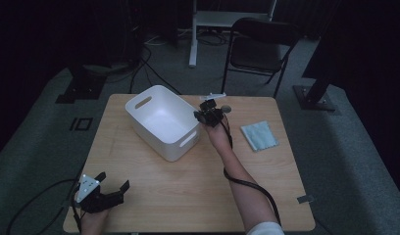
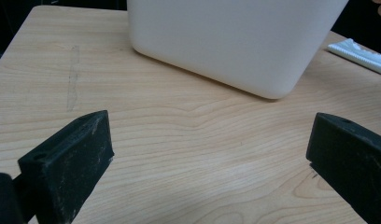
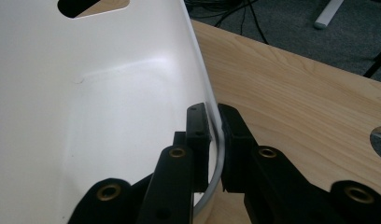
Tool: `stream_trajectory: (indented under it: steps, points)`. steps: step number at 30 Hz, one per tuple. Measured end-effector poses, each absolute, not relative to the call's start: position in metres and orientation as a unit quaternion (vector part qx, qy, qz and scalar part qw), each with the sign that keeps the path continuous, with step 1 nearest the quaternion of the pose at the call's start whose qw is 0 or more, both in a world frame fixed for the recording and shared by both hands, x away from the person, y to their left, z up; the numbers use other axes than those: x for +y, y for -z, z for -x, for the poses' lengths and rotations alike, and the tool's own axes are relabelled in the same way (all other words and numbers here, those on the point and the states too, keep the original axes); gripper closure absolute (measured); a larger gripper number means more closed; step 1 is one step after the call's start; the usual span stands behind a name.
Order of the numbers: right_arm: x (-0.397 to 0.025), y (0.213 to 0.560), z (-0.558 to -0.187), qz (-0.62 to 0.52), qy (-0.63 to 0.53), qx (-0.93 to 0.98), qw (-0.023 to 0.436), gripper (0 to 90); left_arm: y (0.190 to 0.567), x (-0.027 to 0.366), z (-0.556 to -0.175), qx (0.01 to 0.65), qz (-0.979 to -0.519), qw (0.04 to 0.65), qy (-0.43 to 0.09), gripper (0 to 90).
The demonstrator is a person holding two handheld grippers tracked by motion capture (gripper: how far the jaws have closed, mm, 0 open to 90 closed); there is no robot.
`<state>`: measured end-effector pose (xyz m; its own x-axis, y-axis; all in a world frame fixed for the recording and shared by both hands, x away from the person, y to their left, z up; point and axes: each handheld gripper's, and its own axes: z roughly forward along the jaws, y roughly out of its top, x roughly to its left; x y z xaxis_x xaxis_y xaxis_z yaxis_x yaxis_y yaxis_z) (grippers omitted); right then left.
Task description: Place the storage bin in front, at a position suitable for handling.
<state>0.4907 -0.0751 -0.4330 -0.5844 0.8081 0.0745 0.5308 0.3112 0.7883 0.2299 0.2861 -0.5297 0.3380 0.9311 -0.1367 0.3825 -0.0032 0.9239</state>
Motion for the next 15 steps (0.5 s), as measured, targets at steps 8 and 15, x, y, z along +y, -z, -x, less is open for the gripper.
stream_trajectory:
  steps: [8, 15]
  points:
    - [-0.082, 0.433, -0.482, -0.418, -0.405, 0.796, 0.167, 84.0, 0.531, 0.284, -0.231, 0.501, -0.660, 0.489, -0.273, 1.0]
    - [-0.087, 0.433, -0.474, -0.413, -0.403, 0.800, 0.165, 83.8, 0.532, 0.282, -0.232, 0.498, -0.664, 0.486, -0.273, 1.1]
